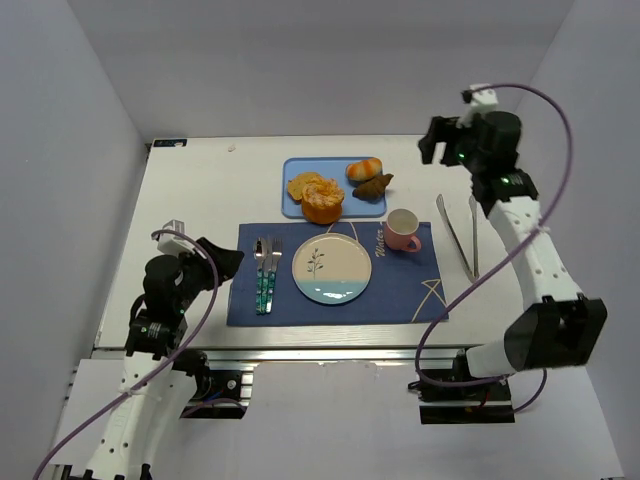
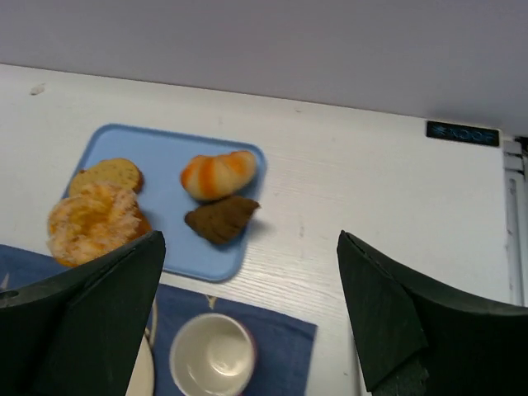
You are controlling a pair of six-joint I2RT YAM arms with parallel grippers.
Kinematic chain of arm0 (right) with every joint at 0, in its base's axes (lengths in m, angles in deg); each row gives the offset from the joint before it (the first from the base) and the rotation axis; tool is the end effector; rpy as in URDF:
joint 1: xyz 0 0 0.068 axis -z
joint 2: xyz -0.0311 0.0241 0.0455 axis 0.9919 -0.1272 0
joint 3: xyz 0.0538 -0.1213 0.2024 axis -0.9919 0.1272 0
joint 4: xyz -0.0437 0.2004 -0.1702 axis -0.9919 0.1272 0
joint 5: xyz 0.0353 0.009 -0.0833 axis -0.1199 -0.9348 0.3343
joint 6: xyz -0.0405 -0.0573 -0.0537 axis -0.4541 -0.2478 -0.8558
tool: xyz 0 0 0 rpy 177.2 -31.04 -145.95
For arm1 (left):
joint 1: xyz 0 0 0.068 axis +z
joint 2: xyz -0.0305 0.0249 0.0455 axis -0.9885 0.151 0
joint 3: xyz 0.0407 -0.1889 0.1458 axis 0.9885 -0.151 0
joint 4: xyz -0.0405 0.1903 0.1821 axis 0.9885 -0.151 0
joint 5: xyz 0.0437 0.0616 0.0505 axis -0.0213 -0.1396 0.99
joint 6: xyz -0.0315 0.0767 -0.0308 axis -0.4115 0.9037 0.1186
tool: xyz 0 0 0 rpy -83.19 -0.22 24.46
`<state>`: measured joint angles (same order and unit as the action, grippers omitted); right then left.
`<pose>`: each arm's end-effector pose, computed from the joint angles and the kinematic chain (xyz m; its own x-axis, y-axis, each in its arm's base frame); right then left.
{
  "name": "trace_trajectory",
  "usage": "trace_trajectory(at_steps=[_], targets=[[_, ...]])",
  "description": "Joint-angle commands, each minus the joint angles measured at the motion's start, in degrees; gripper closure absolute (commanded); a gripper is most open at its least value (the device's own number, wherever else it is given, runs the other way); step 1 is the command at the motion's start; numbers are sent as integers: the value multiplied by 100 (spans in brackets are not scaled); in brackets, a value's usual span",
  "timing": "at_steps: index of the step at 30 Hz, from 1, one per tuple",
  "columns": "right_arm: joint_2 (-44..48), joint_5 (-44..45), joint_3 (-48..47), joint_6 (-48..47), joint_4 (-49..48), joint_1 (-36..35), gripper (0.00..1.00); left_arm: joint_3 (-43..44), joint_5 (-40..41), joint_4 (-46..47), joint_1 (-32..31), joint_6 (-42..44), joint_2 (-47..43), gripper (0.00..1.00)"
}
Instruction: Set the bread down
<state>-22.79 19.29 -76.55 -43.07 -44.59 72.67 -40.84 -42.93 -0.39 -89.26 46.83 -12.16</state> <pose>0.3872 0.0761 0.3698 -0.2002 0.0003 -0.9798 -0.2584 0.9646 0.0531 0.1973 -0.0413 0.2362 -0.4621 -0.5607 -0.6871 0.0084 0.7720 -0.6356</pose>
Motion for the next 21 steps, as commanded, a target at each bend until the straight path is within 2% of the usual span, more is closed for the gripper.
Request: trace_trajectory(at_steps=[1, 3, 4, 5, 6, 8, 9, 10, 13, 14, 18, 21], targets=[[630, -645, 1047, 1, 56, 928, 11, 105, -140, 210, 21, 73, 136, 32], [922, -1059, 1463, -419, 28, 1396, 12, 122, -176, 263, 21, 73, 189, 32], [1124, -1383, 1656, -700, 55, 1537, 16, 105, -202, 350, 21, 64, 189, 32], [1187, -1438, 1884, -1173, 255, 1721, 26, 87, -211, 395, 21, 47, 198, 32], [1222, -1378, 1991, -1221, 309, 1801, 59, 44, -246, 430, 21, 29, 198, 32], [1214, -1298, 2141, -1230, 484, 2107, 92, 8, -272, 500, 21, 3, 189, 32], [1179, -1342, 2211, -1248, 729, 2231, 100, -1, -298, 500, 21, -6, 180, 32], [1083, -1525, 2238, -1248, 853, 2346, 100, -1, -316, 500, 21, -15, 180, 32], [907, -1877, 2300, -1379, 1206, 2777, 100, -1, -299, 439, 30, 2, 110, 33], [810, -2009, 2282, -1484, 1363, 2925, 71, 8, -255, 413, 21, 11, 58, 33], [669, -2002, 2203, -1810, 1558, 3024, 21, -36, -255, 430, 21, -24, -48, 33], [537, -1852, 2185, -2196, 1707, 3024, 11, -141, -290, 483, 21, -68, -110, 33]])
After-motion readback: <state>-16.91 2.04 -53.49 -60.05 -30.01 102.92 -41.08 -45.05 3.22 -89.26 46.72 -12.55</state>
